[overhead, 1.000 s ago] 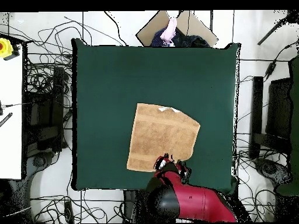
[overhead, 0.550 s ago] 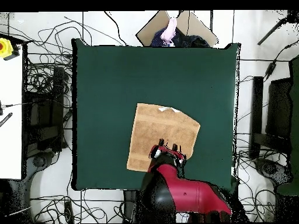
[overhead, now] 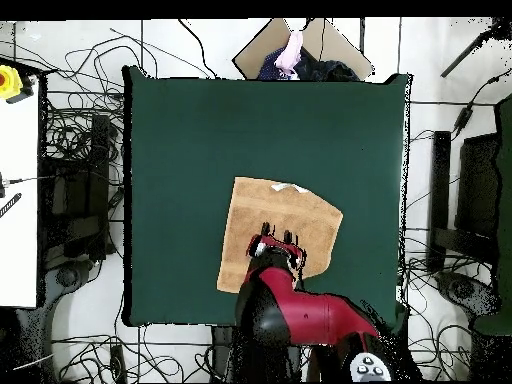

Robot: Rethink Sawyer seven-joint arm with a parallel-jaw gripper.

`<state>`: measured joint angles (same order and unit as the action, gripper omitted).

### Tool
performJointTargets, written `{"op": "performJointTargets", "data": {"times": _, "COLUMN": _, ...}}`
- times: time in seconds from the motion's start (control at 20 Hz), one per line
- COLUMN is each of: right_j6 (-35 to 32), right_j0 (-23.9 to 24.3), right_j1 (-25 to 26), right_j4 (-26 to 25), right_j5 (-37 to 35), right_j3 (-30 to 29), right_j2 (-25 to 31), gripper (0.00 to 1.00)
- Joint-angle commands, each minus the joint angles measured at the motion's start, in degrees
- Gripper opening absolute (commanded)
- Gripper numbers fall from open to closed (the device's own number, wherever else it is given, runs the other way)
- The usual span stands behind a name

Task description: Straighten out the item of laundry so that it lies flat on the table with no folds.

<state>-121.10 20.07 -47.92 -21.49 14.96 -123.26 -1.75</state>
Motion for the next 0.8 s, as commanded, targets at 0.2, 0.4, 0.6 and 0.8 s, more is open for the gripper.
{"op": "performJointTargets", "data": {"times": 0.2, "right_j6": -11.06, "right_j0": -2.91, "right_j1": 8.13, "right_j4": 10.38, "right_j5": 1.89, "right_j3": 5.54, "right_j2": 1.03, "gripper": 1.0}}
{"op": "performJointTargets", "data": {"times": 0.4, "right_j6": -10.88, "right_j0": -3.01, "right_j1": 9.49, "right_j4": 13.35, "right_j5": 1.04, "right_j3": 7.12, "right_j2": 1.95, "gripper": 1.0}}
{"op": "performJointTargets", "data": {"times": 0.6, "right_j6": -9.41, "right_j0": -5.05, "right_j1": 9.52, "right_j4": 18.28, "right_j5": -5.99, "right_j3": 9.31, "right_j2": 0.18, "gripper": 1.0}}
{"op": "performJointTargets", "data": {"times": 0.8, "right_j6": -7.22, "right_j0": -5.56, "right_j1": 10.4, "right_j4": 21.76, "right_j5": -11.56, "right_j3": 12.46, "right_j2": -1.08, "gripper": 1.0}}
